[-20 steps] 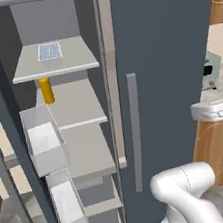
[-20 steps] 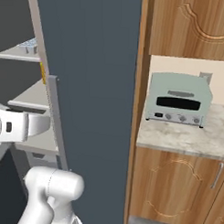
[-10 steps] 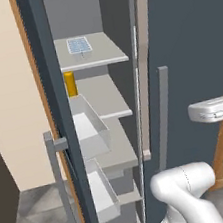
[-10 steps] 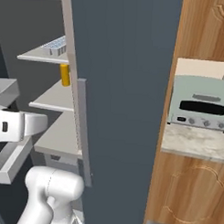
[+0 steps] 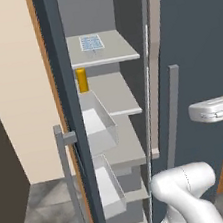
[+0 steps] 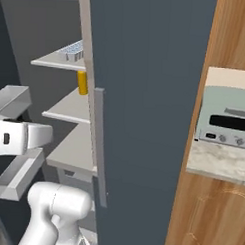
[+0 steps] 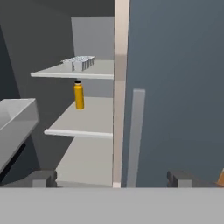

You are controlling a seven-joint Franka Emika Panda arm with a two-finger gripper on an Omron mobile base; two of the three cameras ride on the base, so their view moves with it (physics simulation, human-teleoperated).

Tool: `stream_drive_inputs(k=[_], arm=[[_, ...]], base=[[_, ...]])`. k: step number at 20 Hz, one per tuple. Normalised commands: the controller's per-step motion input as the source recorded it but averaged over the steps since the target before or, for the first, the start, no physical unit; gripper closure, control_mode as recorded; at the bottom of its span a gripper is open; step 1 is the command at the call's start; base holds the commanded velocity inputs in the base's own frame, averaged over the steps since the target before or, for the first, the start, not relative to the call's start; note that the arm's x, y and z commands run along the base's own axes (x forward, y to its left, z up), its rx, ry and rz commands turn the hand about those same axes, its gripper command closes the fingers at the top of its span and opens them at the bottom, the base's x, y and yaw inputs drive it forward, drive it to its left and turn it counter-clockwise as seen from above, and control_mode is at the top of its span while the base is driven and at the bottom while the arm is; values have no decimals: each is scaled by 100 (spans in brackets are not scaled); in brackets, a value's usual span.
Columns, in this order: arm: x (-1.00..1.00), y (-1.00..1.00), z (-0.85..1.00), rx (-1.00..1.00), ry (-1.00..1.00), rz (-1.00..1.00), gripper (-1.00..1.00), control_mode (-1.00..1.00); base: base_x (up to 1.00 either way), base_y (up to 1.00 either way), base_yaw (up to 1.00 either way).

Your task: Open the freezer door, pick up the ice cube tray from the freezer, and place it on the dining counter.

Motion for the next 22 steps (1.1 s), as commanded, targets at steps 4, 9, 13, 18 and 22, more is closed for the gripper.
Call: stream_drive_inputs(k=[4,9,13,18,22], arm=[[0,0,0,0,0,0,-100,100],[0,0,0,0,0,0,-100,100],[0,0,0,0,0,0,-100,100],[0,0,0,0,0,0,-100,100],[0,0,0,0,0,0,-100,100]], base=[[12,7,21],[16,10,35],[48,4,28],[62,8,19],[35,26,8]])
